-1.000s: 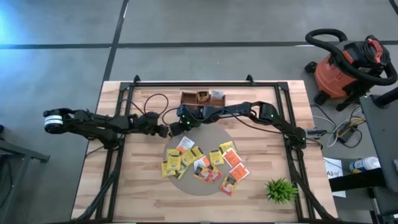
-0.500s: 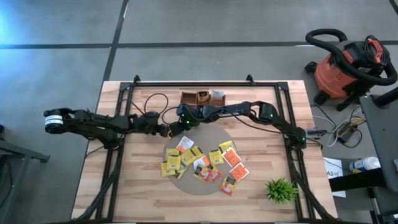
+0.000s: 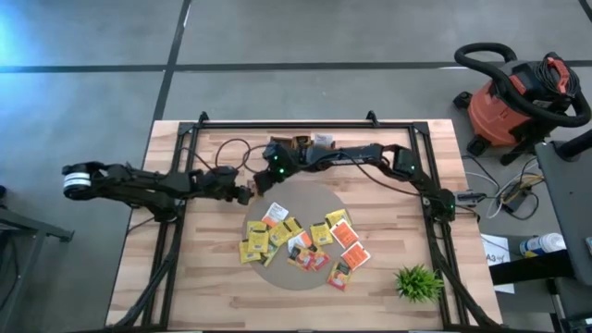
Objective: Pick & Place Tea
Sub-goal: Put the orange tea bag into the middle compartment of the wooden organizer
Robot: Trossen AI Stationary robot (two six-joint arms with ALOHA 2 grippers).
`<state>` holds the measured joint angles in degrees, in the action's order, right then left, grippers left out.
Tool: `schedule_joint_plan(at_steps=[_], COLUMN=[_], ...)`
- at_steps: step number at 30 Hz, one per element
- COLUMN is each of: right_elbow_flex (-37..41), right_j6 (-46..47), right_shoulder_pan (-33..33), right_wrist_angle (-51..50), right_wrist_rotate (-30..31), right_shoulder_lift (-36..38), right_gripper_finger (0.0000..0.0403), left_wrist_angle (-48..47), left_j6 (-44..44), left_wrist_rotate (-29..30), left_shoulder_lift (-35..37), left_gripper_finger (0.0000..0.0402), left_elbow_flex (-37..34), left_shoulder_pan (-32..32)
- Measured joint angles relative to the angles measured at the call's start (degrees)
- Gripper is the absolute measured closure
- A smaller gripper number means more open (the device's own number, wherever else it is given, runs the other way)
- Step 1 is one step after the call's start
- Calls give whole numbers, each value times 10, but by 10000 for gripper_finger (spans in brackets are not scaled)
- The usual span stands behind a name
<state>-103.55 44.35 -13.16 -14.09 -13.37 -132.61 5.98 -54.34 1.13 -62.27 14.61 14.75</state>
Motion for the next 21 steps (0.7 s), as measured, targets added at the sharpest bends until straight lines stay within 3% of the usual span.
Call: schedule_joint_plan(at_steps=[5,10,14,21], right_elbow_flex=[0,0,0,-20], right_j6=[-46,-118,-177,-276], right_shoulder_pan=[-15,-25,-23,6], right_wrist_angle=[-42,-154,-227,-236], right_wrist_rotate=[-2,-3,-7,-18], right_shoulder_lift=[34,58,63,70], right_gripper_finger=[394,394,394,394], left_wrist_angle=[2,5,8,50], left_j6=[-4,12,55,163], left_wrist_rotate=[-2,5,31,29], left_shoulder_lift=[23,54,72,49], left_gripper_finger=[239,239,239,239], left_elbow_flex=[1,9,29,62], left_shoulder_pan=[-3,-3,-3,-2])
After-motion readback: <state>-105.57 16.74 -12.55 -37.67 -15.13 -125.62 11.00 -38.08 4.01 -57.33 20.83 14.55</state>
